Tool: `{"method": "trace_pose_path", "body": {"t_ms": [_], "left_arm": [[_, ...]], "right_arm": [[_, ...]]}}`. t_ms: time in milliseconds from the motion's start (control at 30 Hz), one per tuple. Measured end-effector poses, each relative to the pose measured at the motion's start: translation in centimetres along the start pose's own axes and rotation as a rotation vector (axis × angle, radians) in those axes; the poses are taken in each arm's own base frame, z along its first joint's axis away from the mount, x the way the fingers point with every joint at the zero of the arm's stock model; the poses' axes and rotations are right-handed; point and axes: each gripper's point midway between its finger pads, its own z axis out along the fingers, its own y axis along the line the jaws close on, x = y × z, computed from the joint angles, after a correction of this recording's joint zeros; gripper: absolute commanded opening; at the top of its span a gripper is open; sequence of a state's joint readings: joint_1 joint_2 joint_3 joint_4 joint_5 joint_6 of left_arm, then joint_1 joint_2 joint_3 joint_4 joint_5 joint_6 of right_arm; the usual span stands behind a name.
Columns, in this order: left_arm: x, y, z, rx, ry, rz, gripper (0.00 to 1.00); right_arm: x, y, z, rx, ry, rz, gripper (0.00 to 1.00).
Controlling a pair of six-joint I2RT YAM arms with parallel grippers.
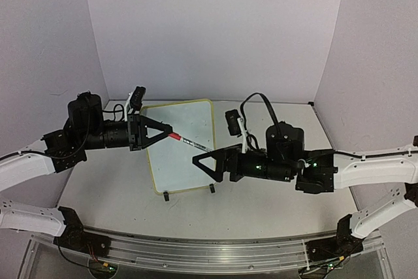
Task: Write a sentence on the whiteboard
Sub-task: Pass from the right arm to the left, then pass from the left arm to the right
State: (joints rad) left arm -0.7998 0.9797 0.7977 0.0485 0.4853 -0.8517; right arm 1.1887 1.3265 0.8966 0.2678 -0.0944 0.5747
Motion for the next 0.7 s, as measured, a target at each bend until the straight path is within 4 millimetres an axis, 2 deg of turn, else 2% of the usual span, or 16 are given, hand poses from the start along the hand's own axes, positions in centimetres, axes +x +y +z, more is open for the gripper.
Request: {"method": "trace_pose_path", "body": {"t_ms": [133, 333, 467, 700], "left_arm": [[-1.3, -1.5, 0.1, 0.069, -0.056, 0.002, 0.0], [-2.4, -3.1, -0.3, 0.134, -0.101, 0.01, 0.0], [-2.3, -3.5, -0.9, 0.161, -0.12, 0.007, 0.0], [-2.3, -3.8, -1.3, 0.175, -0.127, -0.002, 0.0]], "right_arm": [[-2.1, 2.1, 0.4, -0.121, -0.1, 0.108, 0.88], [-5.0, 5.1, -0.7, -0.273, -0.197, 0.172, 0.82], [-5.6, 6.0, -1.0, -0.328, -0.212, 0.193, 0.79], [-5.1, 6.4, -0.2, -0.372, -0.2, 0.216, 0.72]]}}
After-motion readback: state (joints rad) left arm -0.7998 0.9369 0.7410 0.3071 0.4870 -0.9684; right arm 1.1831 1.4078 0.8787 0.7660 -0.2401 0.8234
